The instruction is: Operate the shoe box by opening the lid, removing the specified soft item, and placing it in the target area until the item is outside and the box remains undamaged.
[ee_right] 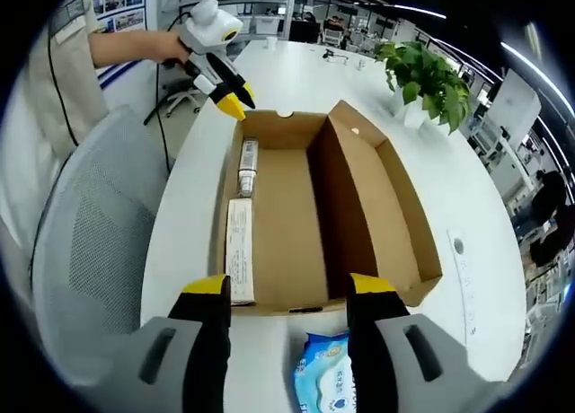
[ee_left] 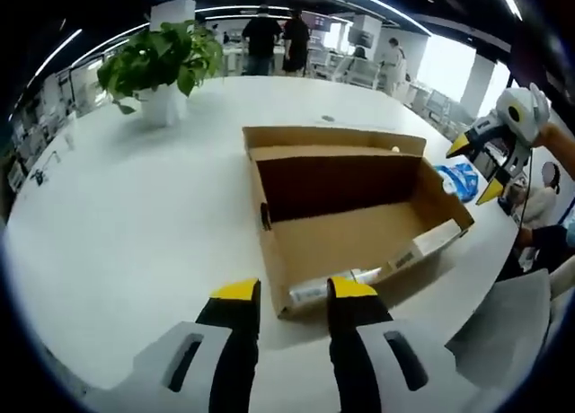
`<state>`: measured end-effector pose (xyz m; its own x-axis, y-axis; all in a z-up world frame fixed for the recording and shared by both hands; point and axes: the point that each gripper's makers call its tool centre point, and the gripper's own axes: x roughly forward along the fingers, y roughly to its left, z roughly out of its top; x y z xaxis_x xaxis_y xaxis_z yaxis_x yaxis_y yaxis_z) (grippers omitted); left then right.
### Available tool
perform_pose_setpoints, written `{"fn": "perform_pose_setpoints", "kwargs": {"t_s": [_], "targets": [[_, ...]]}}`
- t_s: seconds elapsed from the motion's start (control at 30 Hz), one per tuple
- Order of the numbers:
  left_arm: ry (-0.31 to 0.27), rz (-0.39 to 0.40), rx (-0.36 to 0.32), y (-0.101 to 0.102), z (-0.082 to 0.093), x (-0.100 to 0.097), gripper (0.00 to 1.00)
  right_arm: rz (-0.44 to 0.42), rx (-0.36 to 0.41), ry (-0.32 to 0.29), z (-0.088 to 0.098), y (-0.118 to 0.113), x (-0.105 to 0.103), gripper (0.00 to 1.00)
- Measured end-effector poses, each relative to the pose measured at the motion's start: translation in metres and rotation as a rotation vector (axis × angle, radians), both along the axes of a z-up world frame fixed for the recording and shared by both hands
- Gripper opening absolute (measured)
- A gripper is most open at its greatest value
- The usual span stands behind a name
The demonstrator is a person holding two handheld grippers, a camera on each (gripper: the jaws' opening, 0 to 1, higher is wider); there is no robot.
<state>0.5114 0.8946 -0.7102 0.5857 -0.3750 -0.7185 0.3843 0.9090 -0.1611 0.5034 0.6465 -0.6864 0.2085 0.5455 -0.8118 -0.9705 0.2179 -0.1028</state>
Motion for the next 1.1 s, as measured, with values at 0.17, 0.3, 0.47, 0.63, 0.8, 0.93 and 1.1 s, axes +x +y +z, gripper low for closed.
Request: {"fn": "perform_pose_setpoints", "kwargs": {"t_s": [0.17,0.3,0.47,0.63,0.8,0.93,1.1], "targets": [[0.018,0.037,-0.016,0.003,-0.001,-0.001,0.17,0.039,-0.021,0.028,-0.013,0.005,-0.001,0.48],[0.030,0.056,-0.022,0.005,-0.003,0.000,0.10,0.068,-0.035,0.061,-0.024,0.009,-0.002,0.48],[0.045,0.066,-0.045,0.003,-0.006,0.001,0.04,0.101,-0.062,0.105,-0.039,0.011,-0.005,0.48],[0.048,0.071,-0.046,0.003,-0.008,0.002,0.04,0.105,-0.059,0.161,-0.049,0.014,-0.007,0.47],[0.047,0.069,-0.049,0.003,-0.008,0.002,0.04,0.104,-0.050,0.184,-0.055,0.020,-0.008,0.46],[0.052,0.069,-0.054,0.004,-0.009,0.003,0.04,0.108,-0.045,0.176,-0.054,0.021,-0.005,0.48],[0.054,0.065,-0.050,0.006,-0.010,0.005,0.04,0.100,-0.061,0.139,-0.051,0.017,0.002,0.48]]}}
